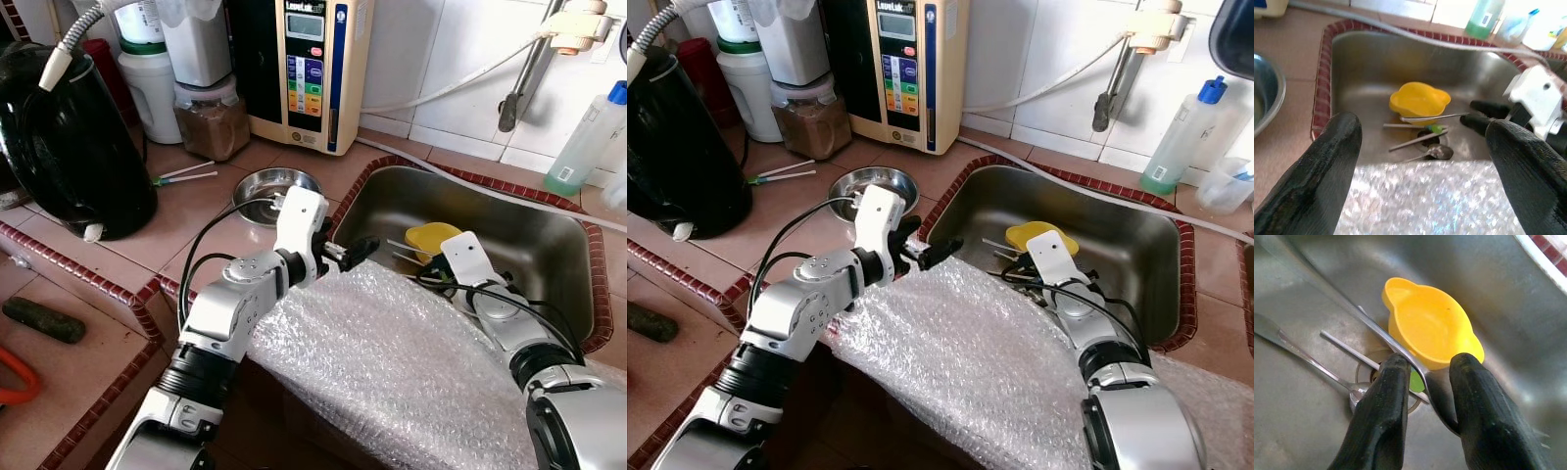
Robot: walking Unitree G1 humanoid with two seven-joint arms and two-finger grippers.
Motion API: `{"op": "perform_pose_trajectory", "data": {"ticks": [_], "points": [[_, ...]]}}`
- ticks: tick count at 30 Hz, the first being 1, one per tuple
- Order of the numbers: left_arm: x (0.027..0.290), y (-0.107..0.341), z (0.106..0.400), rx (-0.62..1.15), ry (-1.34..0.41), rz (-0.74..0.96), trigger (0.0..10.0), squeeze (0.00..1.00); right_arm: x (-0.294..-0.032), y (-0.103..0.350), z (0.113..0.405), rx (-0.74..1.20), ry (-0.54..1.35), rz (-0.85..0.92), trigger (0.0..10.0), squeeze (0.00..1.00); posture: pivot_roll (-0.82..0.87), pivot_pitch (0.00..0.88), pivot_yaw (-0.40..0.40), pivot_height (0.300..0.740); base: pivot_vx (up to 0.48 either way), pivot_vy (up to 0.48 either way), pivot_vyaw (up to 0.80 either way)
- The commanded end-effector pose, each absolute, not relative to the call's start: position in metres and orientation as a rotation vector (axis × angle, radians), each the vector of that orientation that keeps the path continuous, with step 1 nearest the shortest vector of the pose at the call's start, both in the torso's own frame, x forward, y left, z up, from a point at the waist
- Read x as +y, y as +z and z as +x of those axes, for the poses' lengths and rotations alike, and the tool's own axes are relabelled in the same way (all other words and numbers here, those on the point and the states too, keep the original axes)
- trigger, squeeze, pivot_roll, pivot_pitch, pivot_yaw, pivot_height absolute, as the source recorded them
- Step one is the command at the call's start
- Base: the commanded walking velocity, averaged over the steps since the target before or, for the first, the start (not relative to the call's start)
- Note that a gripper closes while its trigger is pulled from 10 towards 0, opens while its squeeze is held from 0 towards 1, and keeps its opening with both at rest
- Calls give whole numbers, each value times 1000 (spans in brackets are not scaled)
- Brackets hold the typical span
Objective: Kitchen organization
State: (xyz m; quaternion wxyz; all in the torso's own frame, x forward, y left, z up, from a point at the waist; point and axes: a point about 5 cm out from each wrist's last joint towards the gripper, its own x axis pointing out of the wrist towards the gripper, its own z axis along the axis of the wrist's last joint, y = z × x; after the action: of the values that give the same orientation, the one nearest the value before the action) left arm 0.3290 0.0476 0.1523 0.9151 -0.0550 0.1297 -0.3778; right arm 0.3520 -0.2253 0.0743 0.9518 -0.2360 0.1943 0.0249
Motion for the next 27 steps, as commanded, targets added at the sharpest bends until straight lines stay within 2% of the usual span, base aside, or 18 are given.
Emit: {"op": "perform_pose_trajectory", "data": {"ticks": [1, 9, 18, 27], "points": [[47, 149, 329, 276, -779, -98, 10000, 1000, -230, 66, 346, 451, 45, -457, 10000, 1000, 85, 0, 36, 740, 0, 0, 0], [48, 144, 330, 278, -761, -61, 10000, 1000, -229, 57, 341, 518, 76, -459, 10000, 1000, 81, 0, 36, 740, 0, 0, 0], [62, 143, 342, 239, -647, -38, 10000, 1000, -232, 51, 337, 563, 73, -454, 10000, 1000, 83, 0, 35, 740, 0, 0, 0], [58, 143, 342, 232, -653, -28, 10000, 1000, -228, 46, 333, 592, 105, -447, 10000, 1000, 79, 0, 39, 740, 0, 0, 0]]}}
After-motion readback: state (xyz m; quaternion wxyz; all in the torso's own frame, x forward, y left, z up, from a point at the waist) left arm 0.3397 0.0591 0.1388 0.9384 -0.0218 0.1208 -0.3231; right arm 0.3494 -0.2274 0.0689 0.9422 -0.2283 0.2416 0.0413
